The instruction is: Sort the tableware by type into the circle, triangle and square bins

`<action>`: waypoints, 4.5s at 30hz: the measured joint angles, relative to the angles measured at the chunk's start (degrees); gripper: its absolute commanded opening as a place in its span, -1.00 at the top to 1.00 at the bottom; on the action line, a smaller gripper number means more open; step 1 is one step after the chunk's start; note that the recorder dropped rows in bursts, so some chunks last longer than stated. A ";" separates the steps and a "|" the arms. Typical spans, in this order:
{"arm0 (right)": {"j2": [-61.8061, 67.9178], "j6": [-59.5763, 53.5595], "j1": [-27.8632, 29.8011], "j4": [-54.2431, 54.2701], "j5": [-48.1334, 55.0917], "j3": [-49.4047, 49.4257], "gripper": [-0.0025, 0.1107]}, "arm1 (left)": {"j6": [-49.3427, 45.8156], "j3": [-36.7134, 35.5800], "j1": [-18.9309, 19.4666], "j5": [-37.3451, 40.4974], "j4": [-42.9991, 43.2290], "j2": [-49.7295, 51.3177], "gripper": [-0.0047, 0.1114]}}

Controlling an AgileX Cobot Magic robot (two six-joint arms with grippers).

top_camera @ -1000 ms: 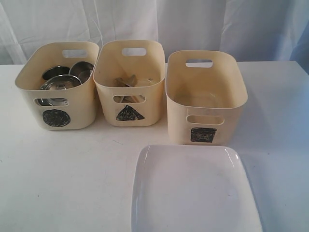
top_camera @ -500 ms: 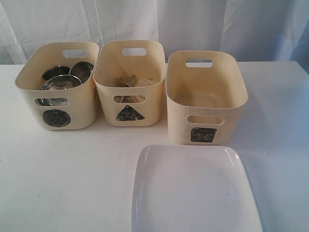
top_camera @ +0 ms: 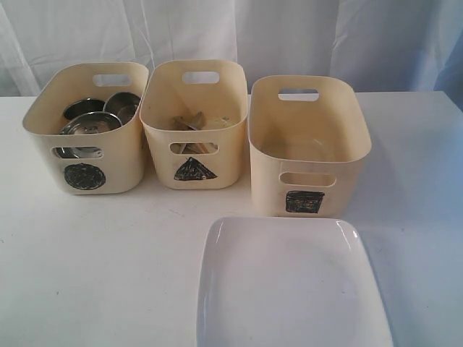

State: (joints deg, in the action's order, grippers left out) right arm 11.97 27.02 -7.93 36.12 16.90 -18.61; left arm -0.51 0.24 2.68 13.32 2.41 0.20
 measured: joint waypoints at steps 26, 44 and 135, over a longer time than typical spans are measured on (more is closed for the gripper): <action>32.79 -20.12 0.10 4.53 8.96 -3.24 0.96 | 0.00 0.00 0.00 0.00 0.00 0.00 0.92; 52.81 -48.91 3.70 8.80 21.24 -11.71 0.96 | 0.00 0.00 0.00 0.00 0.00 0.00 0.92; 98.00 -108.13 24.27 32.61 40.43 -19.77 -0.04 | 0.00 0.00 0.00 0.00 0.00 0.00 0.92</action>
State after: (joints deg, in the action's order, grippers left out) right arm 109.97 -81.10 16.34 68.73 57.33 -38.38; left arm -0.51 0.24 2.68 13.32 2.41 0.20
